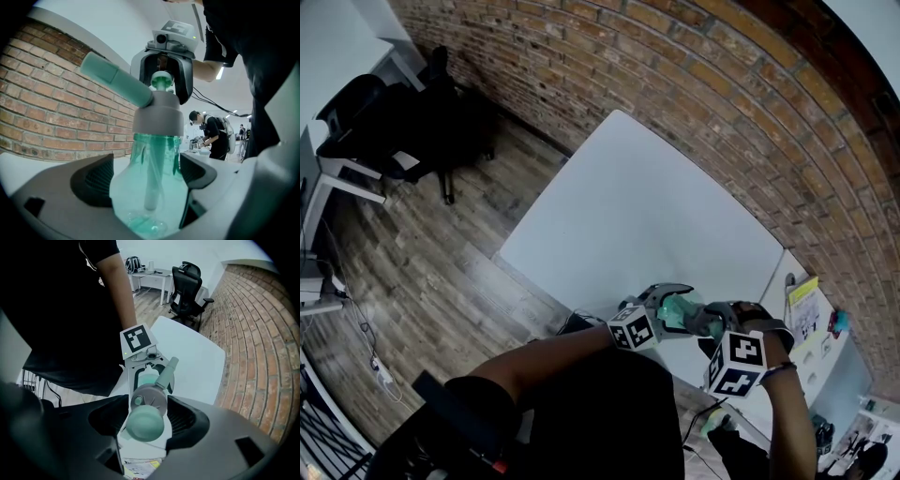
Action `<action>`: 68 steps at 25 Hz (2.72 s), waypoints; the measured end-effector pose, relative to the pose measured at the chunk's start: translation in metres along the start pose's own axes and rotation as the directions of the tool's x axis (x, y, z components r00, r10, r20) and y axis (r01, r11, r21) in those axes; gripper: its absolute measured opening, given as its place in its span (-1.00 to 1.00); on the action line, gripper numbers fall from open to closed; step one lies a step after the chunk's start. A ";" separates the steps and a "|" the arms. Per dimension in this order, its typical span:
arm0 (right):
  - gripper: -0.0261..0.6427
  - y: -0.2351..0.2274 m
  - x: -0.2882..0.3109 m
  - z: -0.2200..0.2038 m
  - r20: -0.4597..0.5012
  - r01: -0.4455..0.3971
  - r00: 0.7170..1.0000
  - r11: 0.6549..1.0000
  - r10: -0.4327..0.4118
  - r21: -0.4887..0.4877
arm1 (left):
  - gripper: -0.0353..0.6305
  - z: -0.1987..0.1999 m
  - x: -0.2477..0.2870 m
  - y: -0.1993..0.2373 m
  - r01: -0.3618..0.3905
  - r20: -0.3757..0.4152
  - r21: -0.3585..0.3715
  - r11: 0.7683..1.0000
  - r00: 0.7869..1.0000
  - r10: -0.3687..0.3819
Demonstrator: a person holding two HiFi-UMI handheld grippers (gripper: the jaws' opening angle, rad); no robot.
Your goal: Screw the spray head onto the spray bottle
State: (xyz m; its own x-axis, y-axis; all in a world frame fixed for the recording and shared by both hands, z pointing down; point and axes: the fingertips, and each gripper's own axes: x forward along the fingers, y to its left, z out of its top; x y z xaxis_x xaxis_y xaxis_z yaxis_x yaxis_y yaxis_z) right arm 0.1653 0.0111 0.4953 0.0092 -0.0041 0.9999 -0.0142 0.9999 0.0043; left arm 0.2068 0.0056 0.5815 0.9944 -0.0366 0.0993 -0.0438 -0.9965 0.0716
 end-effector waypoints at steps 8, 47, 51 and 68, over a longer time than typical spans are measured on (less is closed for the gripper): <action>-0.15 0.000 0.009 -0.007 -0.028 0.005 1.000 0.999 -0.006 -0.043 | 0.38 0.000 0.001 0.001 -0.002 0.003 -0.001 1.000 1.000 0.002; -0.14 -0.012 0.007 -0.008 0.248 -0.105 0.966 0.771 -0.071 0.628 | 0.38 0.000 0.001 0.000 0.009 -0.010 -0.010 1.000 1.000 -0.009; -0.14 -0.011 -0.005 0.004 0.251 -0.077 0.965 0.840 -0.073 0.538 | 0.38 -0.001 0.000 0.000 0.006 -0.011 -0.010 1.000 1.000 -0.006; -0.15 -0.007 0.010 -0.004 0.062 0.019 0.997 0.944 -0.042 0.329 | 0.38 -0.001 0.001 -0.001 0.006 -0.007 -0.009 1.000 1.000 -0.006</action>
State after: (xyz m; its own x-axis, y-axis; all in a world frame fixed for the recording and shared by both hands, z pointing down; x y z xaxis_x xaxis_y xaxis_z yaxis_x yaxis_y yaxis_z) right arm 0.1691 0.0042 0.5048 -0.0518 -0.0468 0.9976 -0.3425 0.9391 0.0263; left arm 0.2075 0.0065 0.5827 0.9939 -0.0303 0.1058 -0.0390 -0.9959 0.0814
